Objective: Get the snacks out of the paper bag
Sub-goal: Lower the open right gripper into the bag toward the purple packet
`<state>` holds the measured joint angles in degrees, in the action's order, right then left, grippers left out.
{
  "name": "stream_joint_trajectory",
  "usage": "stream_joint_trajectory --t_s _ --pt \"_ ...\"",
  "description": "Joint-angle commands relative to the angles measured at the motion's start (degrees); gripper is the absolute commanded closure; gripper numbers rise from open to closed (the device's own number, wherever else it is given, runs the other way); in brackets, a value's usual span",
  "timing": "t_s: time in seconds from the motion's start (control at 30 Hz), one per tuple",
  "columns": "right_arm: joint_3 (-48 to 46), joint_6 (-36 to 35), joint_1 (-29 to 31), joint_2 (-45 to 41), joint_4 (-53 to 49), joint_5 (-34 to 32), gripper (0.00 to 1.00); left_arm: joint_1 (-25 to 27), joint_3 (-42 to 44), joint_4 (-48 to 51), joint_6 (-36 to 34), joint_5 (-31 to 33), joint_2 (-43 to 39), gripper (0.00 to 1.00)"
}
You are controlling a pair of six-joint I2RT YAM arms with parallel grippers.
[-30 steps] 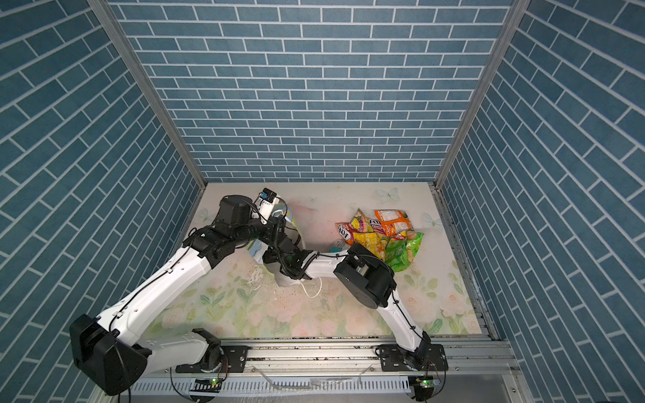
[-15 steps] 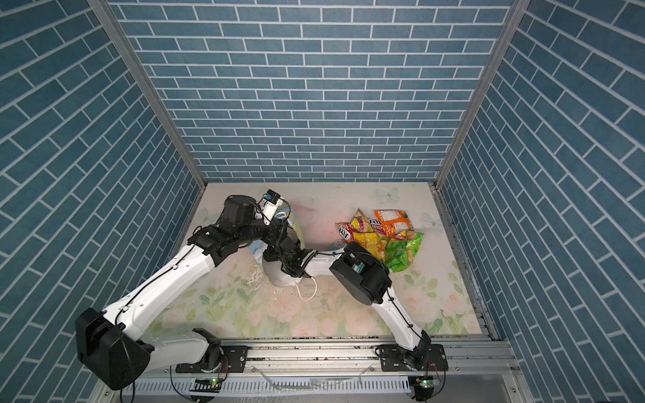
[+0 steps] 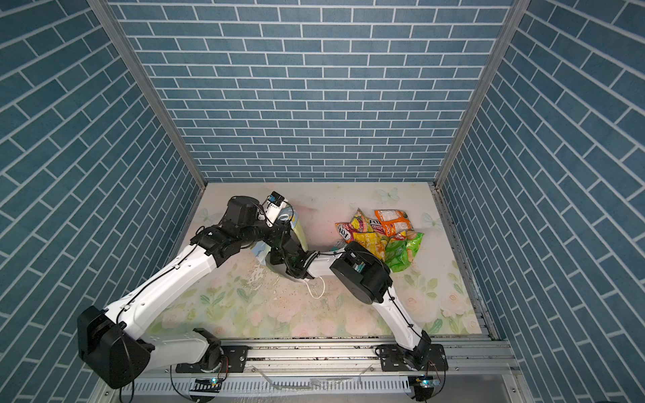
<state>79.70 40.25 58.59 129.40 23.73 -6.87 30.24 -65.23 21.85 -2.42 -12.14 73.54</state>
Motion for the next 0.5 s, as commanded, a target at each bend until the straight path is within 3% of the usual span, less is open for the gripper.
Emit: stream_joint_trajectory --t_s 0.0,0.47 --pt "-2.3 -0.9 -0.9 -3.0 -1.0 -1.4 1.00 1.6 0.3 -0.1 -1.7 -1.6 -0.5 1.00" --pt "-9.2 -5.8 -0.8 -9.3 6.9 -3.6 1.00 2.9 0.1 0.7 -2.8 1.5 0.2 1.00"
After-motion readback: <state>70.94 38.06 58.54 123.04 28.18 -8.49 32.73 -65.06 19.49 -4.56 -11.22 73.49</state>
